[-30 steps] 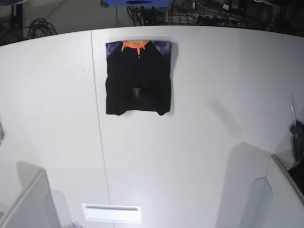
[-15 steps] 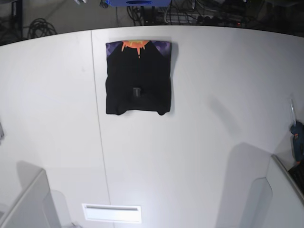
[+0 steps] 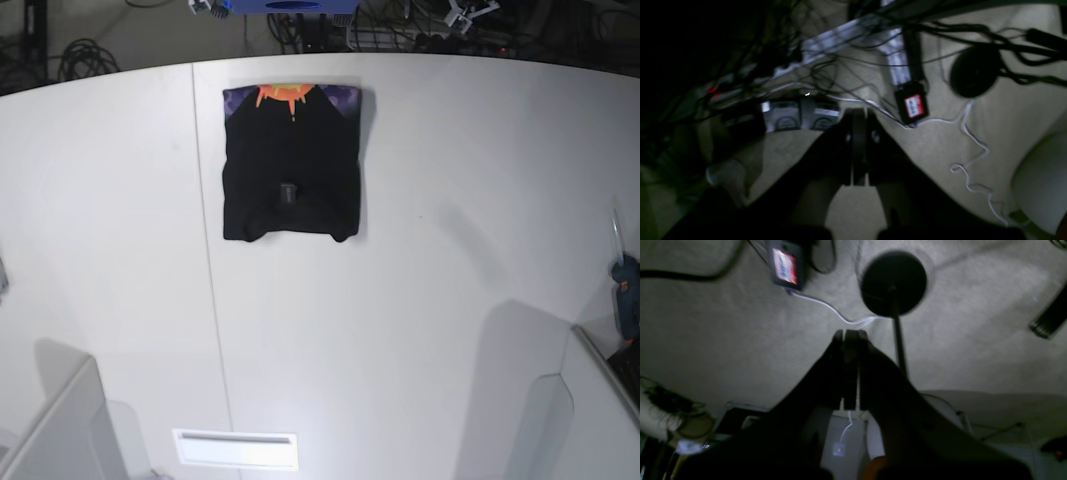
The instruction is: Fold the T-shirt properly
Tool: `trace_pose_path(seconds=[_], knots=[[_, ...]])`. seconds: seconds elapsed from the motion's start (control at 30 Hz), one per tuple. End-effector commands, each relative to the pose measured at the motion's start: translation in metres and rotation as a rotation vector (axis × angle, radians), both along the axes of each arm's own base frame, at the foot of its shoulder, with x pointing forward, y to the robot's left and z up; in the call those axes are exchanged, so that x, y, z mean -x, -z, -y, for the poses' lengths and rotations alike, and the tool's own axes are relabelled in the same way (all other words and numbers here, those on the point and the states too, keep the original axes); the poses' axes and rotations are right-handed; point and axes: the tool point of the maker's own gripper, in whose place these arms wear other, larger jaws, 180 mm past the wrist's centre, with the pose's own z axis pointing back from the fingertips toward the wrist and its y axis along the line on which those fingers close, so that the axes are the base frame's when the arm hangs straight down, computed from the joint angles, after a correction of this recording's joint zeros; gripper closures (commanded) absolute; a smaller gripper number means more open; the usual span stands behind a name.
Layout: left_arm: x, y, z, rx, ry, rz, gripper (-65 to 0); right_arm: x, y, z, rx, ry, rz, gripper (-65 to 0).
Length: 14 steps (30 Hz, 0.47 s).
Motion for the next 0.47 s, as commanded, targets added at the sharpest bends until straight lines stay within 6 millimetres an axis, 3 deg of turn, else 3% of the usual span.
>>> trace_pose_path(seconds=[0.0, 0.3, 0.43], knots=[[0.008, -0.002, -0.009, -0.010, 0.010, -0.014, 0.0, 0.004, -0.001, 0.001, 0.000, 0.001, -0.003, 0.0], [0.002, -0.003, -0.012, -0.014, -0.002, 0.001, 0.0, -0.013, 0.003, -0.036, -0.059, 0.020, 0.047, 0.0], [0.003, -0.002, -0.010, -0.011, 0.001, -0.001, 0.0, -0.020, 0.003, -0.039, -0.071, 0.028, 0.099, 0.0]])
